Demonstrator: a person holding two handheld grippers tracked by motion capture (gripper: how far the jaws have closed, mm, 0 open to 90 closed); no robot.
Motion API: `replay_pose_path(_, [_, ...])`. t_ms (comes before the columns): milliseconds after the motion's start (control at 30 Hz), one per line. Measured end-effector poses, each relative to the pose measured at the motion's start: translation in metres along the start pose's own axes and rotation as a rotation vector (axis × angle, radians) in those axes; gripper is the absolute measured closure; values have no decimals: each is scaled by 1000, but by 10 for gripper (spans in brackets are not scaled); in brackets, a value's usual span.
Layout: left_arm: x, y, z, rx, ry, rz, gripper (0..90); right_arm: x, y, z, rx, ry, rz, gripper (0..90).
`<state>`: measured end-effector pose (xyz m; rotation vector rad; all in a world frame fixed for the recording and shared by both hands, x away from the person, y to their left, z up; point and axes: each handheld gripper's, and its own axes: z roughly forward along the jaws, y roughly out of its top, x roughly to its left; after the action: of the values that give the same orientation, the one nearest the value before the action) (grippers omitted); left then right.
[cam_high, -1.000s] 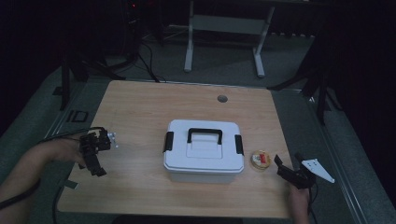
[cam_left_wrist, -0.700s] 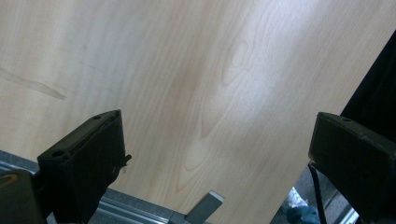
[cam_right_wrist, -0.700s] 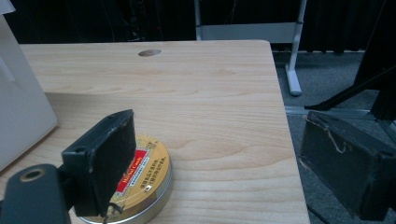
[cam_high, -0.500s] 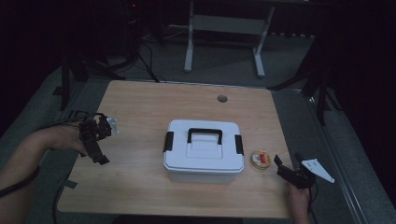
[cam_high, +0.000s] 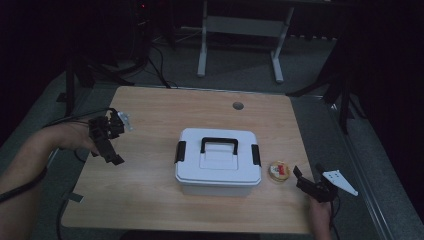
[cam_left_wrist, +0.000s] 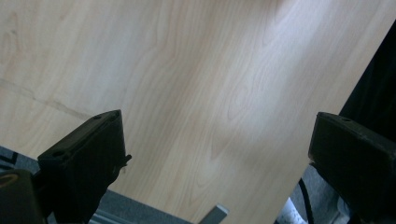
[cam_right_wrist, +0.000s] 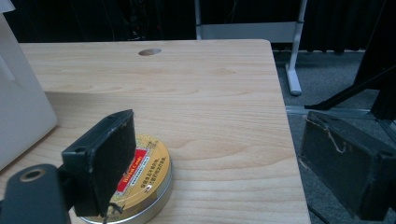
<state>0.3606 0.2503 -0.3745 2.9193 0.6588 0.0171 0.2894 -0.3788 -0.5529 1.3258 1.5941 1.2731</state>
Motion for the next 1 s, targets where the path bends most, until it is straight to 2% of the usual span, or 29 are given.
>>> replay_pose_path(467, [-1, 36, 1, 29, -20, 9, 36, 0, 0, 0, -3, 1, -1, 105])
replay_pose_path(533, [-1, 37, 1, 31, -16, 14, 36, 0, 0, 0, -3, 1, -2, 105])
replay_pose_path(1000, [-10, 84, -1, 47, -24, 97, 45, 0, 0, -1, -7, 2, 3, 105])
